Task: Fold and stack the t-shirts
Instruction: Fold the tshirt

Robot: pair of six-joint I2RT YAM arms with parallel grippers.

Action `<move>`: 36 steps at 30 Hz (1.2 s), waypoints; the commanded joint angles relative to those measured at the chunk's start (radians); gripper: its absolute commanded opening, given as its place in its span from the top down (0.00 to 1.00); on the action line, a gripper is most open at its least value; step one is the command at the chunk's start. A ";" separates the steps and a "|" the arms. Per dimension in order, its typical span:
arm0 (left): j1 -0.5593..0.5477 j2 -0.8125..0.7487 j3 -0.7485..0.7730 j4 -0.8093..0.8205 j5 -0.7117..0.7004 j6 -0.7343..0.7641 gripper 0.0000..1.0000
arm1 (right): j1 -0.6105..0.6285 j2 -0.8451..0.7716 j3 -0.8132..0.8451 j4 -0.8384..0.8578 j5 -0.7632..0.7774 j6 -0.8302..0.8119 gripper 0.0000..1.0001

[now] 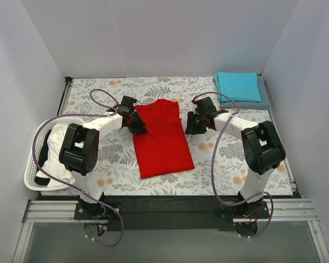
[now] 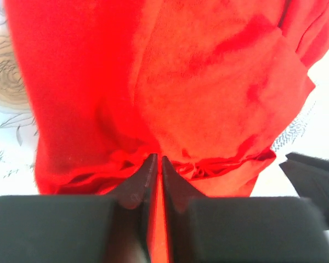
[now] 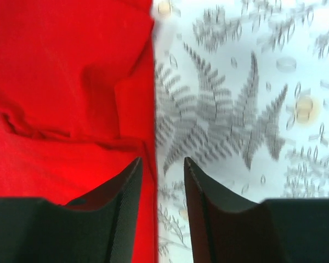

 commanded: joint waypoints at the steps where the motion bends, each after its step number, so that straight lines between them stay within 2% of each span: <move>1: 0.000 -0.121 0.026 -0.080 -0.063 0.006 0.91 | 0.009 -0.112 -0.090 -0.025 0.012 -0.027 0.55; 2: 0.000 -0.146 0.012 -0.100 -0.136 -0.035 0.89 | 0.010 -0.165 -0.116 -0.026 0.015 -0.019 0.53; 6: 0.006 -0.302 -0.098 -0.192 -0.229 -0.154 0.74 | 0.016 -0.308 -0.261 -0.037 0.009 -0.019 0.45; 11: -0.007 -0.499 -0.386 -0.220 -0.137 -0.235 0.70 | 0.021 -0.471 -0.452 -0.049 -0.083 0.006 0.38; 14: -0.081 -0.602 -0.513 -0.239 -0.103 -0.276 0.69 | 0.044 -0.538 -0.529 -0.049 -0.130 0.035 0.36; 19: -0.169 -0.755 -0.618 -0.288 -0.053 -0.356 0.63 | 0.056 -0.598 -0.586 -0.045 -0.206 0.081 0.32; 22: -0.185 -0.822 -0.669 -0.297 -0.025 -0.376 0.58 | 0.058 -0.603 -0.607 -0.028 -0.213 0.107 0.32; 26: -0.192 -0.832 -0.706 -0.282 -0.024 -0.389 0.55 | 0.058 -0.575 -0.634 0.023 -0.224 0.144 0.41; 30: -0.194 -0.806 -0.739 -0.178 0.022 -0.393 0.54 | 0.058 -0.557 -0.650 0.072 -0.241 0.173 0.46; 36: -0.197 -0.830 -0.813 -0.052 0.064 -0.424 0.54 | 0.056 -0.552 -0.673 0.099 -0.236 0.190 0.46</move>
